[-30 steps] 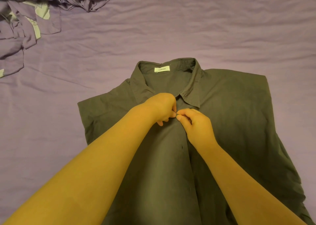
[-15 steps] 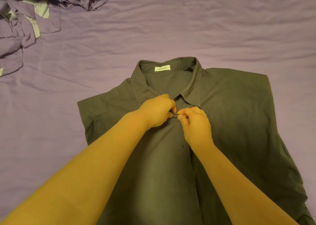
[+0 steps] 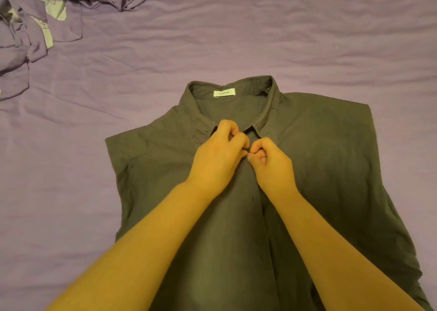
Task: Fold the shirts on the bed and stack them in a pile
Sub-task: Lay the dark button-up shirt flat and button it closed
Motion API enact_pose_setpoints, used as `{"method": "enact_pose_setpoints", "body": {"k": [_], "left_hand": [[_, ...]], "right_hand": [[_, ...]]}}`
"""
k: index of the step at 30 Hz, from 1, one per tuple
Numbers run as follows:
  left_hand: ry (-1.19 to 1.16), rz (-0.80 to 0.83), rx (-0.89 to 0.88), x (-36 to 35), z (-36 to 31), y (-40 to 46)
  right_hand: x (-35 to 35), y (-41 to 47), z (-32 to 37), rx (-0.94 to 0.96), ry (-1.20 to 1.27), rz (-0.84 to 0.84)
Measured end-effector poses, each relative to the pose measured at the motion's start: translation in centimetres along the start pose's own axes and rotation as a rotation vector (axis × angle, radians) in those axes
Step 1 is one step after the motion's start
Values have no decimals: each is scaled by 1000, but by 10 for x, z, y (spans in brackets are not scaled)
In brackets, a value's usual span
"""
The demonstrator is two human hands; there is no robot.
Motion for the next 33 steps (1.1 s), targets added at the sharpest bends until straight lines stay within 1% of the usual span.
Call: {"method": "enact_pose_setpoints", "body": {"k": [1,3,4,7,9,12,13,16,17,18,20,21,24,25,27,30,33], "left_hand": [[11,-31,13,-4,-1,-6],[127,-67,-58,-16,-6,-16],[194,-59,-93,-23,-7,-21],[362,76,-78,-37,0,-41],[416,166,-33,-40,6,-56],[405,268,48,-36,7,-64],[393,242,65,-27,1,-68],[255,-53,55,0,-28,-87],[167,-66,85,3,-36,-94],[65,-18,150,2,-43,-100],[-102,145,337,-12,-49,-110],[-106,189,387,-18,-51,-113],[-60,247,448,-28,-54,-116],[-67,258,464,-29,-53,-116],[-156,258,509,-29,-48,-118],[-373,188,623,-23,-34,-122],[-537,116,722,-20,-17,-125]], "right_hand": [[-1,-2,2,36,-42,29],[-3,-6,2,109,-164,64],[-3,-8,2,142,-223,68],[-1,-17,2,187,-323,77],[2,-29,2,216,-351,110],[10,-55,-3,255,-385,162],[14,-64,-6,248,-387,158],[28,-90,-13,257,-379,71],[31,-98,-16,267,-376,48],[33,-104,-18,272,-372,35],[34,-113,-21,272,-356,28],[36,-115,-21,268,-346,22],[43,-116,-18,262,-330,3],[46,-116,-15,261,-331,-2],[47,-115,-8,250,-305,4],[39,-112,2,183,-169,74],[25,-108,4,154,-170,138]]}}
Point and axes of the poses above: each hand's wrist, its own y-axis towards the middle knuckle, its own x-axis out of the back of the hand, z = x × y, the point moved 7 cm from there along y, towards the middle knuckle, and after that the axes turned 12 degrees about y, right-handed, at the moved point
